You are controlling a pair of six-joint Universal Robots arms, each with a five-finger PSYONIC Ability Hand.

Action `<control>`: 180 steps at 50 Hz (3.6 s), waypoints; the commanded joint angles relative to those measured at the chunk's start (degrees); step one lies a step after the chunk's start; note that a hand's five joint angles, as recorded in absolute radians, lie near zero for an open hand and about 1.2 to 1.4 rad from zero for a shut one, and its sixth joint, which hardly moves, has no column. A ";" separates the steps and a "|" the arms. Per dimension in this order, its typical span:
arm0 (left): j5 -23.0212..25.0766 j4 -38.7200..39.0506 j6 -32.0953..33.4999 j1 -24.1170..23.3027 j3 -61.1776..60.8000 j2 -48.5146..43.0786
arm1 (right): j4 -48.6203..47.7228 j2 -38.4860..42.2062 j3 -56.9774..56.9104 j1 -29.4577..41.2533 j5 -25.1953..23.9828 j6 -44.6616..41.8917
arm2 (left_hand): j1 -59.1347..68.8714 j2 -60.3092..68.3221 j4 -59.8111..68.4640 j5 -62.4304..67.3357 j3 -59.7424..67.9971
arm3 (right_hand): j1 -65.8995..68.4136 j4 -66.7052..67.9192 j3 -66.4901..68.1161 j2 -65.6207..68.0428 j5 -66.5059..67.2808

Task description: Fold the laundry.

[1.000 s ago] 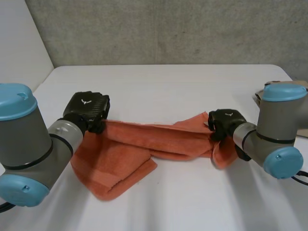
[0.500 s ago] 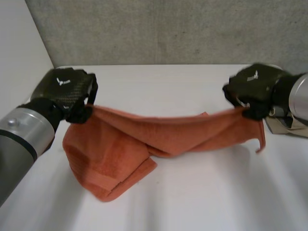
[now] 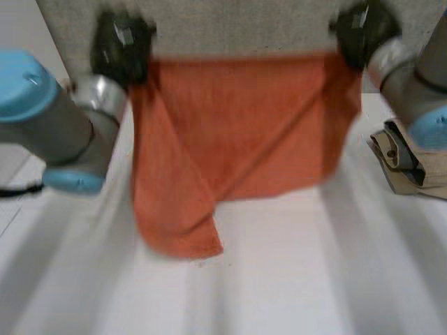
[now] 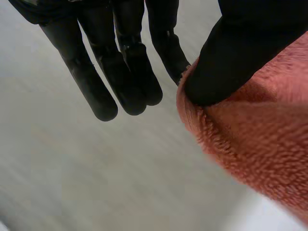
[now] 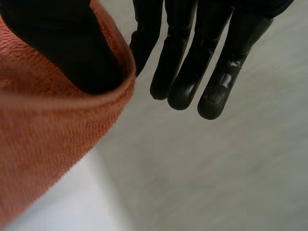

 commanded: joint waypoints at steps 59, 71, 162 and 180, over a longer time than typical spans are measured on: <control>19.28 -17.57 -13.47 23.17 -47.06 24.75 | -15.07 -18.02 64.17 -10.65 -13.44 6.63 | -37.97 -41.44 -41.87 -38.61 -41.32 | 23.69 11.93 12.53 12.85 13.20; 26.59 -18.10 -7.42 29.16 -47.41 15.61 | -20.95 -17.50 63.73 -11.26 -10.72 9.18 | -32.10 -35.57 -36.00 -32.74 -35.45 | 23.69 11.93 12.53 12.85 13.20; 20.89 -13.26 4.98 24.76 -35.72 1.71 | -21.05 -16.88 65.49 -12.32 -11.42 8.31 | 15.00 11.53 11.10 14.36 11.65 | 23.69 11.93 12.53 12.85 13.20; 8.14 -37.77 15.34 25.03 -49.60 36.16 | 16.27 -35.23 61.01 -12.23 -9.84 -17.24 | 15.00 11.53 11.10 14.36 11.65 | 23.69 11.93 12.53 12.85 13.20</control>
